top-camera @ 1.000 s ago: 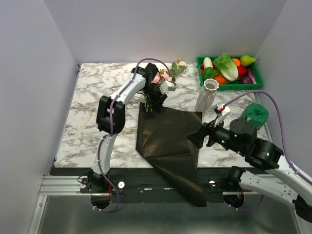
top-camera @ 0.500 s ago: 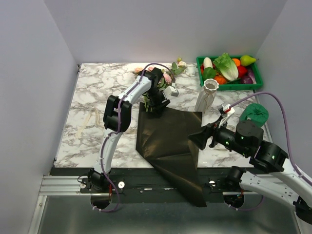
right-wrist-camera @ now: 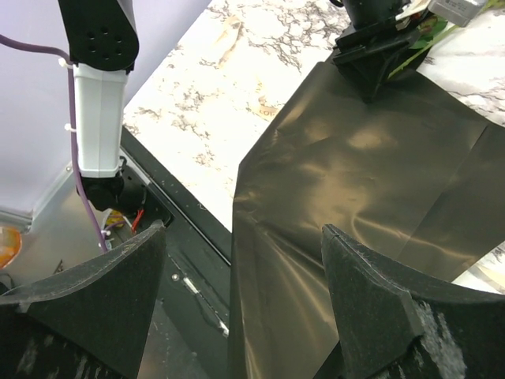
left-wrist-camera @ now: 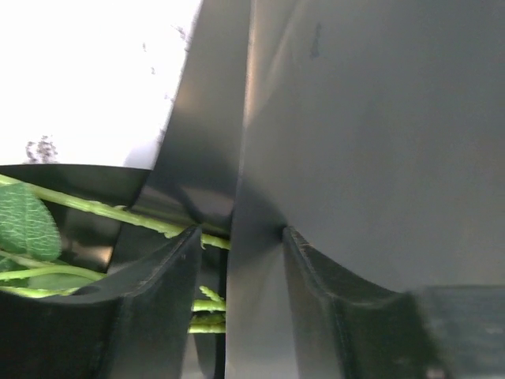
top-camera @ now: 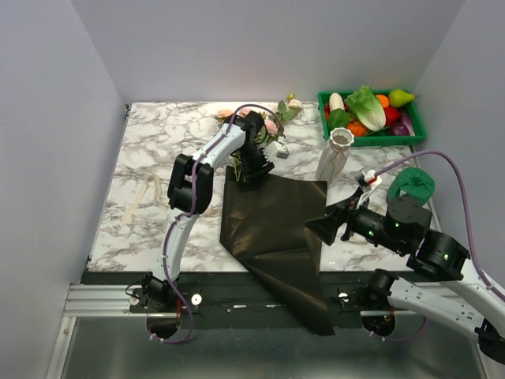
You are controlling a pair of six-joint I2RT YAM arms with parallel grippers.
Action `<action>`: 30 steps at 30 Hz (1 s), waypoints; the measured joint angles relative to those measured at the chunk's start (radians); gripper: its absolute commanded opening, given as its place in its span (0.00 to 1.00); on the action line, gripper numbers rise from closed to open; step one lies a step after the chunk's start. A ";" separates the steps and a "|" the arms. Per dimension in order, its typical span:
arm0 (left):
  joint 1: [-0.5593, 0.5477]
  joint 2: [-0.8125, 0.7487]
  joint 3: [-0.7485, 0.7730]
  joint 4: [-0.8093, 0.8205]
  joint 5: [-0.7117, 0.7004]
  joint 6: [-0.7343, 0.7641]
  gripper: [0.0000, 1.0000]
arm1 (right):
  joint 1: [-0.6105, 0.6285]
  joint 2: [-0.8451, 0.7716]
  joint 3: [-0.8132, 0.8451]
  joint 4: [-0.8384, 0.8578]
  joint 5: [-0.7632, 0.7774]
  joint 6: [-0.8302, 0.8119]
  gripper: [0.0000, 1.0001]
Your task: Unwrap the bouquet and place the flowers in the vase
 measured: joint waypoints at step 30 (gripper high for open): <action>-0.058 -0.222 -0.035 -0.100 -0.003 0.043 0.15 | 0.000 0.008 0.002 0.005 -0.001 -0.050 0.87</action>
